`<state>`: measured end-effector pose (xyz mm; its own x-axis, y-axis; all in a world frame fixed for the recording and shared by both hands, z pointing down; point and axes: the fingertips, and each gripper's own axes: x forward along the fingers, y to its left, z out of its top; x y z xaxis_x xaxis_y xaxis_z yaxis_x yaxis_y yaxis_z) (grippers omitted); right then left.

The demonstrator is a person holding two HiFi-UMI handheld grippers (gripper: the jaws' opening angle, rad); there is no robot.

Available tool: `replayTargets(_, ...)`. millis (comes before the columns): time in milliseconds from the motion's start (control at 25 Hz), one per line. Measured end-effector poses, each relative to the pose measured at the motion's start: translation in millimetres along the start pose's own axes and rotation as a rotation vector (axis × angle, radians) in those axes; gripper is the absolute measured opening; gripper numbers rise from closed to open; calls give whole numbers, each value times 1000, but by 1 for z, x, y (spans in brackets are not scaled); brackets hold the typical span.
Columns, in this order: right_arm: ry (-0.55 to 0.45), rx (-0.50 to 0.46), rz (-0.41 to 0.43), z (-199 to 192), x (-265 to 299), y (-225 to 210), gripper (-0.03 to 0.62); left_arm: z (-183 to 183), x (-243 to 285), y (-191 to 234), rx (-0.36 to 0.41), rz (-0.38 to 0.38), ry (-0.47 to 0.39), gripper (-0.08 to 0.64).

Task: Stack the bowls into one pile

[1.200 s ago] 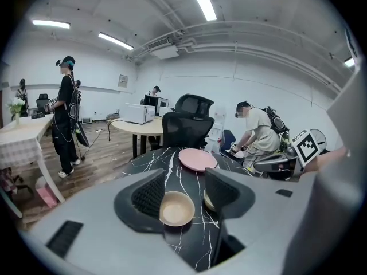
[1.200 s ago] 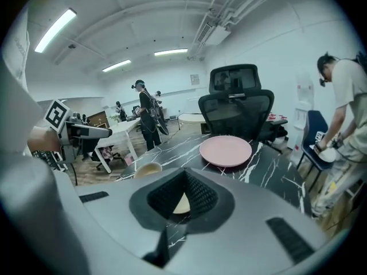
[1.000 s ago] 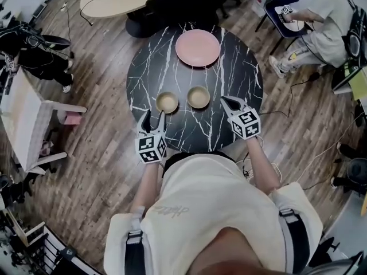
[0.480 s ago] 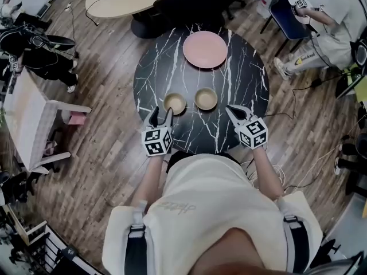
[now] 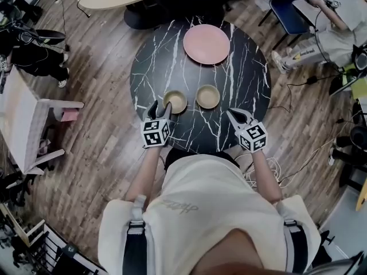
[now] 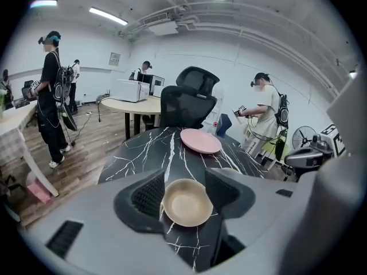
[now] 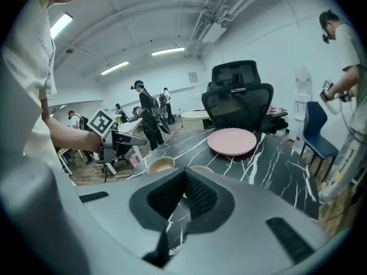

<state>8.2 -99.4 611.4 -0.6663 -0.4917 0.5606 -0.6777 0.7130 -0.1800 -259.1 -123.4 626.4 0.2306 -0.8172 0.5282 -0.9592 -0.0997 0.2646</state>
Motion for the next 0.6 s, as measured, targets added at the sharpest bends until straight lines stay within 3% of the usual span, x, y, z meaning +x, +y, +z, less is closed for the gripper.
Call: replayTargets(600,66,-11,47,6,43,12,6,-49,61,35,-50,-36,162,238)
